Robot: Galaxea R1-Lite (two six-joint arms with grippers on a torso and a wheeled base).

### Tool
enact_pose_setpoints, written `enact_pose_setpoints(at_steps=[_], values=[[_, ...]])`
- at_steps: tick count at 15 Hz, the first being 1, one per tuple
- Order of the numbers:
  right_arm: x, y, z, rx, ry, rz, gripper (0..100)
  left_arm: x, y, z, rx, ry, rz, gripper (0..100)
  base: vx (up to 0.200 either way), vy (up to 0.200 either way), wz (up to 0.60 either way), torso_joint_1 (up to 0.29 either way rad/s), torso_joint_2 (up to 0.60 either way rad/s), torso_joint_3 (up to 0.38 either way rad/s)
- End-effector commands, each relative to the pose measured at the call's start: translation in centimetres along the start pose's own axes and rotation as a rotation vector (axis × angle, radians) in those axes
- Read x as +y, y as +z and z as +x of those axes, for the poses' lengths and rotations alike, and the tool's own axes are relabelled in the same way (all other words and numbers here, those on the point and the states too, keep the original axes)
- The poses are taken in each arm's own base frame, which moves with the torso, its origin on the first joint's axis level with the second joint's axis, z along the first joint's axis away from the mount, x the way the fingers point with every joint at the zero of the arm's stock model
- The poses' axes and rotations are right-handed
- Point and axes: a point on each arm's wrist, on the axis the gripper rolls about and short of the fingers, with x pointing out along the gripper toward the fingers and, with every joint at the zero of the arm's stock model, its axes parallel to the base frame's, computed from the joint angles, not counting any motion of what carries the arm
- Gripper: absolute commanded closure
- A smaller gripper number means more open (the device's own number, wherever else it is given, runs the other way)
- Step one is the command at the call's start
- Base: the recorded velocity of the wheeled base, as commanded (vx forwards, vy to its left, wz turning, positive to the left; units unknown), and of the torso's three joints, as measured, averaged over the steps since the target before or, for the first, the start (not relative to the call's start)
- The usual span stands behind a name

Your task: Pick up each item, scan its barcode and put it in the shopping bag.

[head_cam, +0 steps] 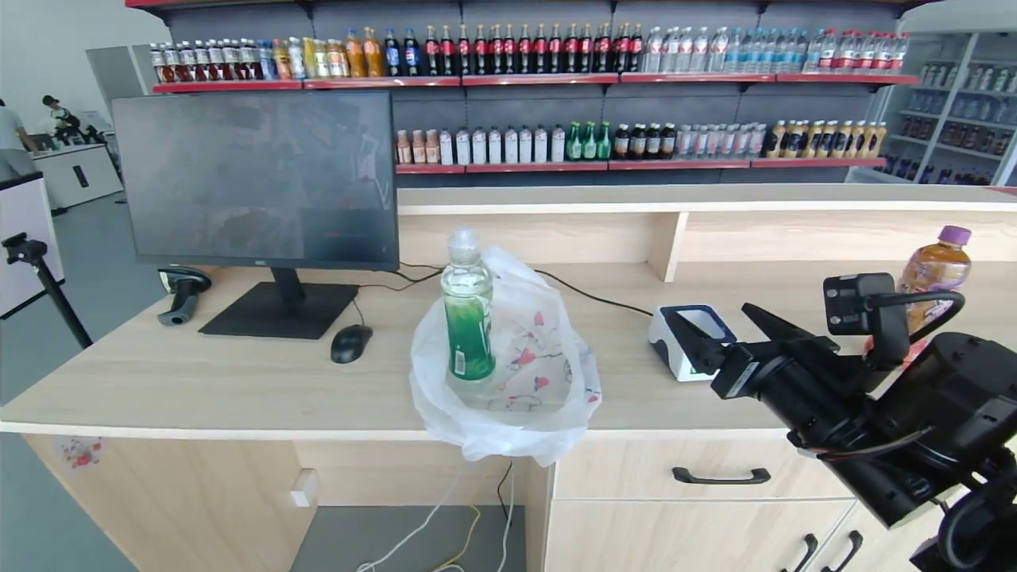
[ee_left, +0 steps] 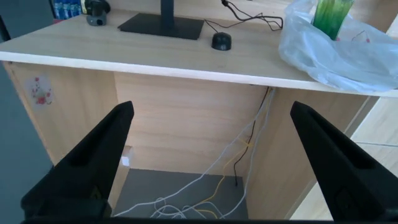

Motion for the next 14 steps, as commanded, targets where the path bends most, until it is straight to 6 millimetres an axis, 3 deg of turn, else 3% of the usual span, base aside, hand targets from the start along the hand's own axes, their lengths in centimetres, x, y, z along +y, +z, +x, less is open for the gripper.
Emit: enact_pose_setpoints(at_steps=[1, 4, 14], values=[[-0.40, 0.38, -0.42, -0.010, -0.014, -0.003, 0, 0.00, 0.00, 0.00, 0.000, 0.003, -0.001, 0, 0.000, 0.000, 0.00, 0.000, 0.00, 0.000], [-0.47, 0.47, -0.90, -0.007, -0.013, -0.020, 0, 0.00, -0.02, 0.00, 0.001, 0.001, -0.001, 0, 0.000, 0.000, 0.00, 0.000, 0.00, 0.000], [-0.48, 0.47, -1.37, 0.000, -0.010, -0.030, 0, 0.00, -0.02, 0.00, 0.001, 0.001, -0.002, 0, 0.000, -0.200, 0.00, 0.003, 0.00, 0.003]])
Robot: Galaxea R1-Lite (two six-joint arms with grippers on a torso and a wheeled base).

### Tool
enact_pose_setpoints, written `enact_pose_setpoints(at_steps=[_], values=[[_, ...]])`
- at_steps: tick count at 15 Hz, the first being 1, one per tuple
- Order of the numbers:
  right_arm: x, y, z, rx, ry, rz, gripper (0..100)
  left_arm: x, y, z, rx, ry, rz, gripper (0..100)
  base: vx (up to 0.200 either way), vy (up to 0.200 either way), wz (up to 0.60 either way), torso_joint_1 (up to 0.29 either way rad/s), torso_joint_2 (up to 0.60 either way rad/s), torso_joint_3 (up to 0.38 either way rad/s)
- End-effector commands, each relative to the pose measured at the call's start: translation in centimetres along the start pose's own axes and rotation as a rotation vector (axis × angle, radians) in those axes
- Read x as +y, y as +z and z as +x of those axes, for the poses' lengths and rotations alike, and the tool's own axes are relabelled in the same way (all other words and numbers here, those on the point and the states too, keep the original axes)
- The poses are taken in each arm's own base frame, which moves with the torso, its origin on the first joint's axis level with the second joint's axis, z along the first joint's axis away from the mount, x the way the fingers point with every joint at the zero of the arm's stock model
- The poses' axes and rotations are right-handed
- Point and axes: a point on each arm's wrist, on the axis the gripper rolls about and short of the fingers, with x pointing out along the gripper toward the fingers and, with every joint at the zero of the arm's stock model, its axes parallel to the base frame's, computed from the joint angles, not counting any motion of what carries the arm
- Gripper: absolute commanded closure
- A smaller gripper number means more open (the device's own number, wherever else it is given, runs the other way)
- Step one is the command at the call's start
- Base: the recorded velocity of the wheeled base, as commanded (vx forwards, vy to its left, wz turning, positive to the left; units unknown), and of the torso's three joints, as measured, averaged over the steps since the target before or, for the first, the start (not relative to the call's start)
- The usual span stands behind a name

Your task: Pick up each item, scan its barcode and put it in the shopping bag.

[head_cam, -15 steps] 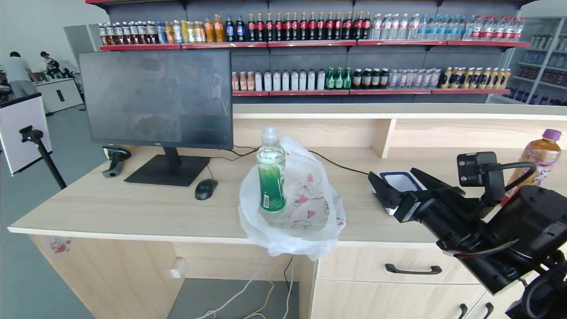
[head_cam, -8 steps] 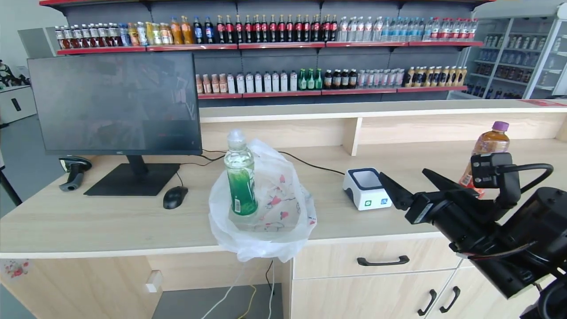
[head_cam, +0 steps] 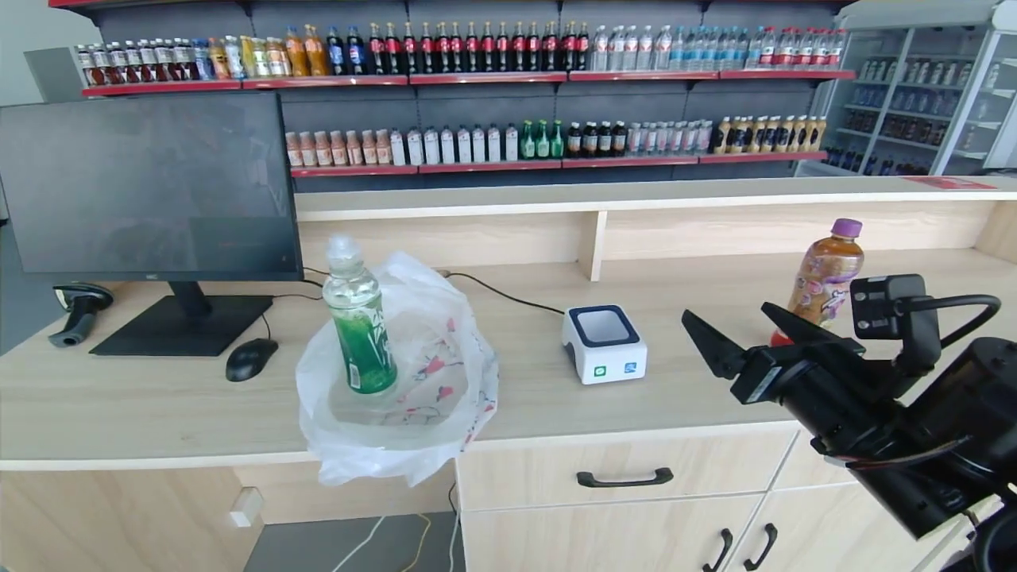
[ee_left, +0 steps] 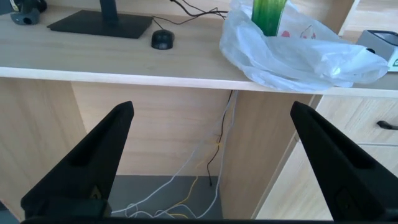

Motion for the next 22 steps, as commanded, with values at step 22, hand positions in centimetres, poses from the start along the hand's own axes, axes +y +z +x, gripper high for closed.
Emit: enact_pose_setpoints(at_steps=[22], values=[[1.5, -1.2, -1.1, 0.063, 0.070, -0.002, 0, 0.0, 0.0, 0.0, 0.000, 0.003, -0.002, 0, 0.018, -0.191, 0.00, 0.003, 0.00, 0.002]])
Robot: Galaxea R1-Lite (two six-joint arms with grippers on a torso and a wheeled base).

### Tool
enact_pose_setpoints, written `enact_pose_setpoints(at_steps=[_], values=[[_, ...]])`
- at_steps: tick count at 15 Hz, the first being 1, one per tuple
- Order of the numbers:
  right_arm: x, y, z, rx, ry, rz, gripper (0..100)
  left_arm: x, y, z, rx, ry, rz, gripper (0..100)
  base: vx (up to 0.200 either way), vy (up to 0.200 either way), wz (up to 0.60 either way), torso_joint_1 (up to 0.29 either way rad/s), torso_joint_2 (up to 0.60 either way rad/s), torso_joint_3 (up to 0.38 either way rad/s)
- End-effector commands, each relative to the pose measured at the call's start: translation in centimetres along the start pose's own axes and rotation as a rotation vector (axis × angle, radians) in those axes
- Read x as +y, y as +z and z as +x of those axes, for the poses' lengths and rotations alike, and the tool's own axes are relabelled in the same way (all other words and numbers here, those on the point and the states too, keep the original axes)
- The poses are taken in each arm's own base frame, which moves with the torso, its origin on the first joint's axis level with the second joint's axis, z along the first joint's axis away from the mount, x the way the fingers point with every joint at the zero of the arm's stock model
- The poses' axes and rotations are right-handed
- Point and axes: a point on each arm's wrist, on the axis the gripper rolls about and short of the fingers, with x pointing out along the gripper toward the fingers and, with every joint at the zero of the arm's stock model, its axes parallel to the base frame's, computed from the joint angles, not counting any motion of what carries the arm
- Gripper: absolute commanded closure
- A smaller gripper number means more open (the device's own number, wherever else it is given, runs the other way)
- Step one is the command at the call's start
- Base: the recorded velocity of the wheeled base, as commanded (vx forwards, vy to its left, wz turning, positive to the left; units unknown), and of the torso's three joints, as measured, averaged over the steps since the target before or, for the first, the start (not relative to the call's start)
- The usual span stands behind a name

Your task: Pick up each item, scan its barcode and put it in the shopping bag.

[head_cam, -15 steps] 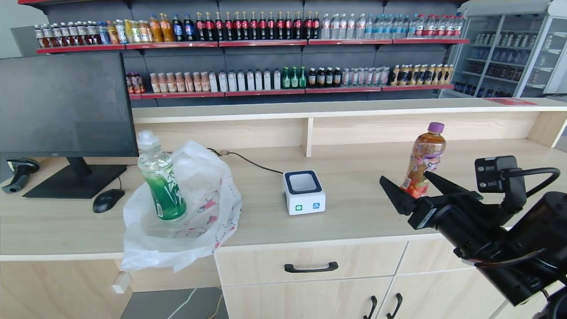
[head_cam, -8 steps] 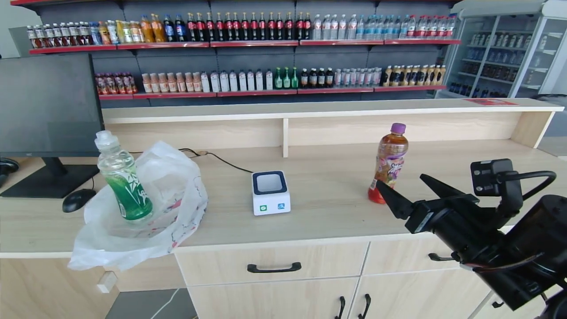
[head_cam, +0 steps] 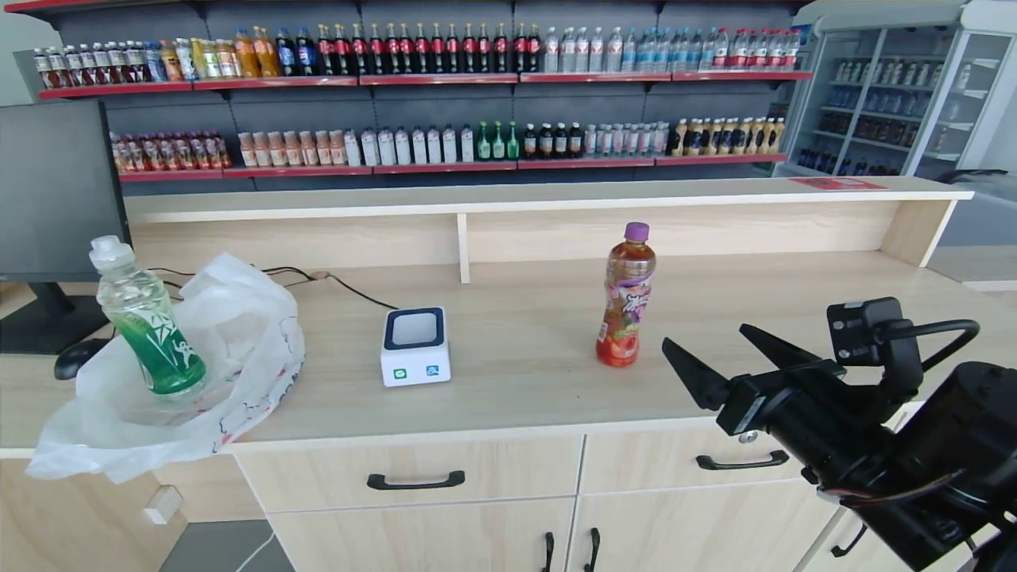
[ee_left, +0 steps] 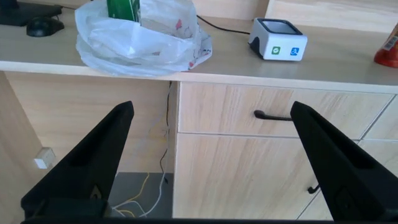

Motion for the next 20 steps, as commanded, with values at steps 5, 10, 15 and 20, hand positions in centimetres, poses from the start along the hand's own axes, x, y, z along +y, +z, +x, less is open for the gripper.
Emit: enact_pose_setpoints(at_steps=[5, 10, 15, 20], values=[[0.6, -0.4, -0.4, 0.018, 0.029, -0.003, 0, 0.0, 0.0, 0.0, -0.002, -0.002, -0.001, 0, 0.200, 0.000, 0.00, 0.002, 0.00, 0.004], [0.5, -0.7, -1.1, 0.043, 0.031, 0.003, 0, 0.0, 0.0, 0.0, -0.002, -0.002, 0.001, 0, 0.000, 0.000, 0.00, 0.000, 0.00, 0.000], [1.2, -1.7, -0.9, 0.083, 0.060, 0.012, 0, 0.0, 0.0, 0.0, -0.002, -0.002, 0.001, 0, 0.000, 0.000, 0.00, 0.000, 0.00, 0.000], [1.3, -3.0, 1.7, 0.101, 0.035, 0.017, 0, 0.0, 0.0, 0.0, -0.002, -0.002, 0.001, 0, 0.000, 0.000, 0.00, 0.000, 0.00, 0.000]])
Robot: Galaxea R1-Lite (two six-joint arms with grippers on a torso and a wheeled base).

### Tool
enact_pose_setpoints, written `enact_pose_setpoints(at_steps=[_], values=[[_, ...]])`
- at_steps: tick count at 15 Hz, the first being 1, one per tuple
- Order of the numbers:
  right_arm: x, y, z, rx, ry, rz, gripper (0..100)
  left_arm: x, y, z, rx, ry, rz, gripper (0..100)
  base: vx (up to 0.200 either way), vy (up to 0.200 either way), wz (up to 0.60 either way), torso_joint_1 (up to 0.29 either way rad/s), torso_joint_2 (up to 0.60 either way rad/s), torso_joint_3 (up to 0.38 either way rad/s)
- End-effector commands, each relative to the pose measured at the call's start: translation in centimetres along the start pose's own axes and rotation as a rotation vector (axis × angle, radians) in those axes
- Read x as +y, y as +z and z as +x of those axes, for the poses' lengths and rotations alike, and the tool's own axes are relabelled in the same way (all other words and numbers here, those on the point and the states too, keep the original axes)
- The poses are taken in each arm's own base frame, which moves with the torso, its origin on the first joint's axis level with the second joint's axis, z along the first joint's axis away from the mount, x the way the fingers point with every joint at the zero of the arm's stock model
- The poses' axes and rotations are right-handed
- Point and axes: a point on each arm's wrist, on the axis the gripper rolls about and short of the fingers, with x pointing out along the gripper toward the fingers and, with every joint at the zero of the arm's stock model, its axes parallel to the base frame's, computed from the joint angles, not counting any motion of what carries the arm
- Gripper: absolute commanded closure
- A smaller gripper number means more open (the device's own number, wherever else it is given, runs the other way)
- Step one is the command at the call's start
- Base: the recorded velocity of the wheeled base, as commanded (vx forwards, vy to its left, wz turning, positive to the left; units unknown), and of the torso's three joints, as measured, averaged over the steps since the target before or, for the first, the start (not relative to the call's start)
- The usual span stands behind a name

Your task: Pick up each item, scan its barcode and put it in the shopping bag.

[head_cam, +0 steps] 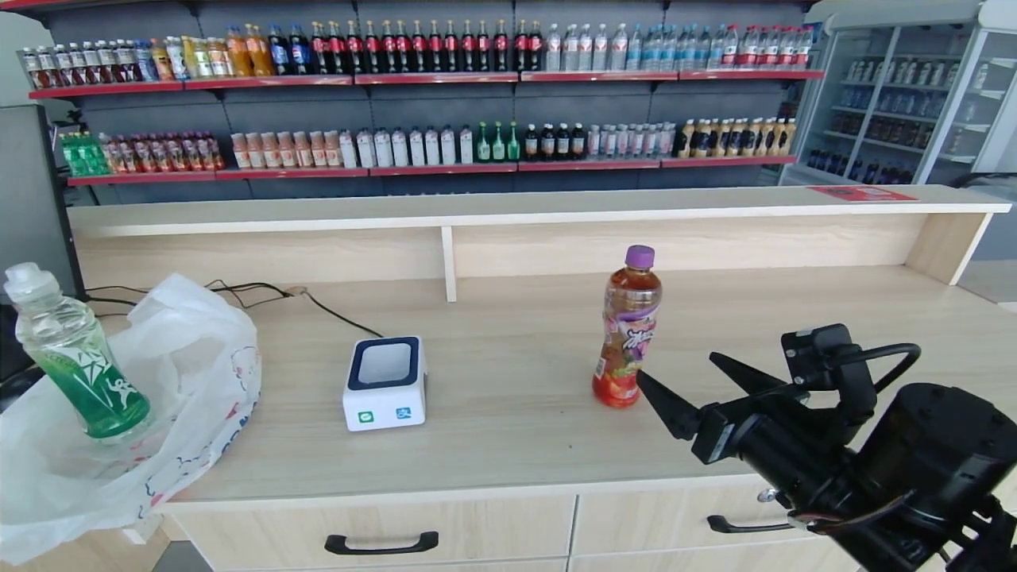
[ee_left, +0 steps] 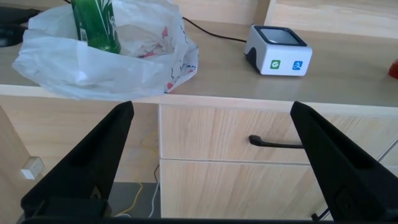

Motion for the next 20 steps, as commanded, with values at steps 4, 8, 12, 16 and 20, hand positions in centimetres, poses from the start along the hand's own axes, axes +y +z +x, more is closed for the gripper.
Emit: enact_pose_setpoints(at_steps=[4, 8, 12, 16, 20], values=[[0.9, -2.3, 4.1, 0.033, 0.004, 0.035, 0, 0.0, 0.0, 0.0, 0.000, 0.001, -0.002, 0, 0.000, 0.000, 0.00, 0.000, 0.00, 0.000], [0.9, -3.2, 4.8, 0.055, 0.000, 0.030, 0, 0.0, 0.0, 0.0, 0.000, 0.001, 0.000, 0, 0.000, 0.000, 0.00, 0.000, 0.00, 0.000], [1.1, -3.6, 6.5, 0.037, -0.021, 0.030, 0, 0.0, 0.0, 0.0, 0.000, 0.001, 0.000, 0, 0.000, 0.000, 0.00, 0.000, 0.00, 0.000], [1.3, -3.6, 8.1, 0.000, -0.042, 0.031, 0, 0.0, 0.0, 0.0, -0.002, 0.001, -0.003, 0, 0.000, 0.000, 0.00, 0.000, 0.00, 0.000], [0.9, -3.5, 8.8, -0.016, -0.063, 0.034, 0, 0.0, 0.0, 0.0, -0.002, 0.001, -0.002, 0, 0.000, 0.000, 0.00, 0.000, 0.00, 0.000]])
